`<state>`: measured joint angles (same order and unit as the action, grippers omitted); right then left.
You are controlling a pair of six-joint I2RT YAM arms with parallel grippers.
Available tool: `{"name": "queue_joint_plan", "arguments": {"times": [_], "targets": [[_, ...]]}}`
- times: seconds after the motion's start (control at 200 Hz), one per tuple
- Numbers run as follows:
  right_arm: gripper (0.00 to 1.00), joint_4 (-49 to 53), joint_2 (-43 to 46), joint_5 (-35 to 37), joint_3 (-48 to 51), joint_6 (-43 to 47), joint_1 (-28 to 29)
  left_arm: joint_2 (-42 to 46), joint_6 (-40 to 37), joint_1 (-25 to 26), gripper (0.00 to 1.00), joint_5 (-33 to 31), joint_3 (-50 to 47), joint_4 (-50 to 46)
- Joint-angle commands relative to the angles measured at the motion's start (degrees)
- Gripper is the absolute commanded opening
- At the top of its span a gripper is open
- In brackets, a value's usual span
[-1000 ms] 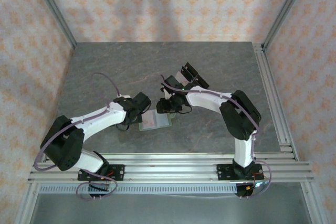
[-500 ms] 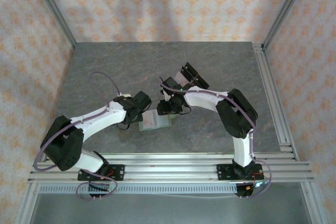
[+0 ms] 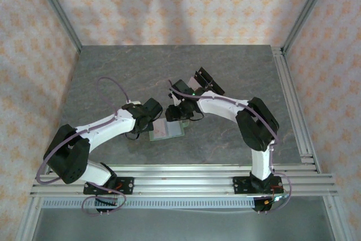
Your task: Put the credit cards into the card holder
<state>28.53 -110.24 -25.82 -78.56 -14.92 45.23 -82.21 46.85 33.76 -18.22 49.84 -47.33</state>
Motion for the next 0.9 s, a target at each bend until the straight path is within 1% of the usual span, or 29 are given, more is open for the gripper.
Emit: {"name": "queue_joint_plan", "arguments": {"times": [0.0, 0.18, 0.37, 0.596, 0.746, 0.896], "targets": [[0.44, 1.88, -1.99, 2.09, -0.25, 1.21, 0.21, 0.28, 0.52, -0.01, 1.0, 0.07, 0.8, -1.1], [0.45, 0.16, -2.9, 1.33, 2.3, 0.42, 0.16, 0.6, -0.25, -0.01, 1.0, 1.34, 0.36, 0.13], [0.45, -4.29, -3.8, -5.81, 4.38, -3.26, 0.22, 2.5, -1.53, 0.01, 1.0, 3.3, -1.2, 3.39], [0.45, -11.39, -3.67, -11.96, 6.88, -9.42, 0.21, 5.67, -3.11, 0.13, 1.0, 6.84, -3.69, 8.07], [0.45, -14.66, -3.85, -13.44, 7.85, -12.34, 0.21, 9.21, -3.79, 1.1, 1.0, 9.55, -6.56, 12.47], [0.45, -16.01, -3.67, -13.46, 8.36, -13.84, 0.21, 11.92, -4.04, 3.51, 1.0, 10.86, -9.17, 15.82]]}}
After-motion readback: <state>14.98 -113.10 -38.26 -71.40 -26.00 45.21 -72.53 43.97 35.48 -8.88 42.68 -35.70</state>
